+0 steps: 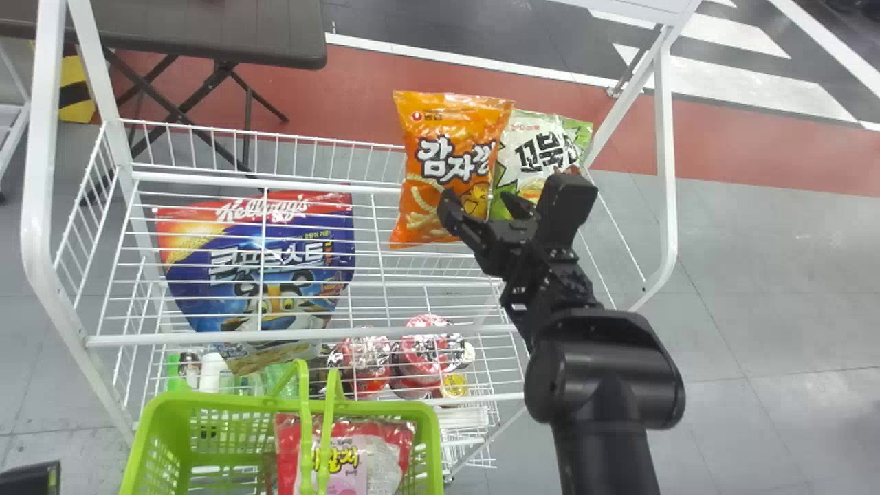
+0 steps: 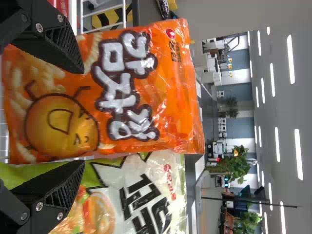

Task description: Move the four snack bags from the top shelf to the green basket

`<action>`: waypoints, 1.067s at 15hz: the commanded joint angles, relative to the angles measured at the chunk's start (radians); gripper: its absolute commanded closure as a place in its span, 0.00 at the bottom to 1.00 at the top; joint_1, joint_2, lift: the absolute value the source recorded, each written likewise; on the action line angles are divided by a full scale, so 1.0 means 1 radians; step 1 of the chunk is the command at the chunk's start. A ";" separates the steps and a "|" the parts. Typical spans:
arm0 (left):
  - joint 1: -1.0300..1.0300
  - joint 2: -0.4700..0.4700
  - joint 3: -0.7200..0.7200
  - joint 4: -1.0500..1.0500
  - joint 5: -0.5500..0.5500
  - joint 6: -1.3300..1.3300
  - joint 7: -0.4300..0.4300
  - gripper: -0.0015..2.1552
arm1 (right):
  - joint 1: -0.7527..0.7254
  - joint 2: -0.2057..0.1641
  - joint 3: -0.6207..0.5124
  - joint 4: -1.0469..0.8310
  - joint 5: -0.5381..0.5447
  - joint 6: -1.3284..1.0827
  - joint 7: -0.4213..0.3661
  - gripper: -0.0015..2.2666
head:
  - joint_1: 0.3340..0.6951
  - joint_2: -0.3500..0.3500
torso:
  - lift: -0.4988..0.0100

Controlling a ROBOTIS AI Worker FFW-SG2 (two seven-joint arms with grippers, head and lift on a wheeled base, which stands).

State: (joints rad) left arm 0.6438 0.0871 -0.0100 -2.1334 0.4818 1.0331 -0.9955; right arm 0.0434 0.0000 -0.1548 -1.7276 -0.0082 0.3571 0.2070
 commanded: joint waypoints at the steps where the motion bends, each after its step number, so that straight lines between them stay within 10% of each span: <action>1: -0.001 0.000 0.002 0.001 0.001 0.000 0.000 0.54 | -0.054 0.001 0.012 0.048 0.037 -0.005 0.012 0.08 | 1.00 0.00 | 0.98; 2: -0.001 0.000 0.002 0.004 0.001 0.000 0.000 0.54 | -0.071 0.001 0.014 0.066 0.039 -0.005 0.054 0.11 | 1.00 0.00 | 0.98; 5: -0.001 -0.001 0.002 0.006 0.003 0.000 0.000 0.54 | -0.103 -0.003 0.021 0.083 0.065 0.069 0.181 0.88 | 1.00 0.01 | 0.98; 6: -0.001 -0.001 0.002 0.006 0.003 0.000 0.000 0.54 | -0.105 -0.003 0.026 0.083 0.070 0.078 0.199 0.95 | 1.00 0.02 | 0.98; 16: 0.010 0.000 0.007 -0.010 0.004 0.000 -0.008 0.54 | 0.076 -0.003 -0.019 -0.336 -0.003 0.541 0.253 0.97 | 1.00 0.02 | 0.98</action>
State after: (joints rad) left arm 0.6508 0.0871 -0.0062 -2.1377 0.4863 1.0332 -1.0033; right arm 0.0750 -0.0031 -0.1575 -1.9515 0.0127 0.7904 0.4604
